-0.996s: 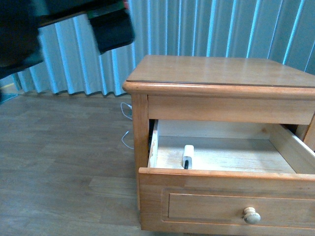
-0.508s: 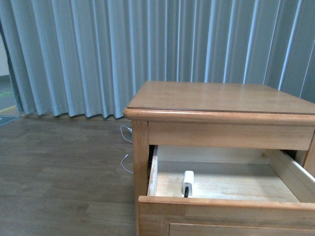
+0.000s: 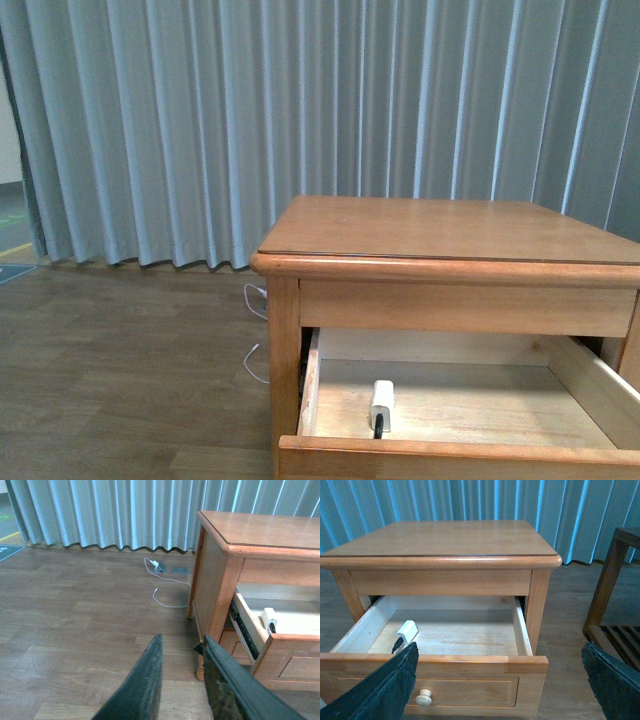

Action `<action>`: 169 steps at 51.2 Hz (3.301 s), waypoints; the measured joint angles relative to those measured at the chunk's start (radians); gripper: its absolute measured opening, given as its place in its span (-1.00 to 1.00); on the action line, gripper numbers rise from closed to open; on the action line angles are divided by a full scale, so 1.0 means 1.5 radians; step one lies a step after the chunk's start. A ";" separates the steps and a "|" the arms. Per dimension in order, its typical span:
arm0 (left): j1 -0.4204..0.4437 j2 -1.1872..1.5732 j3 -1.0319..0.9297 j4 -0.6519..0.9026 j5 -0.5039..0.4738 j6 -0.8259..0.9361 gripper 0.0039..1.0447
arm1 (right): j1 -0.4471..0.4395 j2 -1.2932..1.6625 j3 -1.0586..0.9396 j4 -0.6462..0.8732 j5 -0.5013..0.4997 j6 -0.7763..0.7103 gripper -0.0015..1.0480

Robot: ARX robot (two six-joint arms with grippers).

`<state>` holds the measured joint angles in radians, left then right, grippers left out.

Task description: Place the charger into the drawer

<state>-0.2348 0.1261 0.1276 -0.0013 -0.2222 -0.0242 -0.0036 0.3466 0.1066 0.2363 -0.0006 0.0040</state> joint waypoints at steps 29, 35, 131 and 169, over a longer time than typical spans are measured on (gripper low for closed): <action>0.154 -0.054 -0.053 -0.005 0.146 0.011 -0.93 | 0.000 0.000 0.000 0.000 0.000 0.000 0.85; 0.155 -0.079 -0.077 -0.003 0.146 0.011 -0.93 | 0.000 0.000 0.000 0.000 0.000 0.000 0.85; 0.155 -0.082 -0.077 -0.003 0.146 0.012 0.89 | 0.135 0.720 0.262 0.036 0.052 0.023 0.85; 0.155 -0.082 -0.077 -0.003 0.146 0.012 0.89 | 0.149 0.994 0.448 0.158 0.159 0.064 0.85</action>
<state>-0.0029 0.0025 0.0124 -0.0055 -0.0029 -0.0059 0.2203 1.8381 0.7780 0.4732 0.2375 0.0998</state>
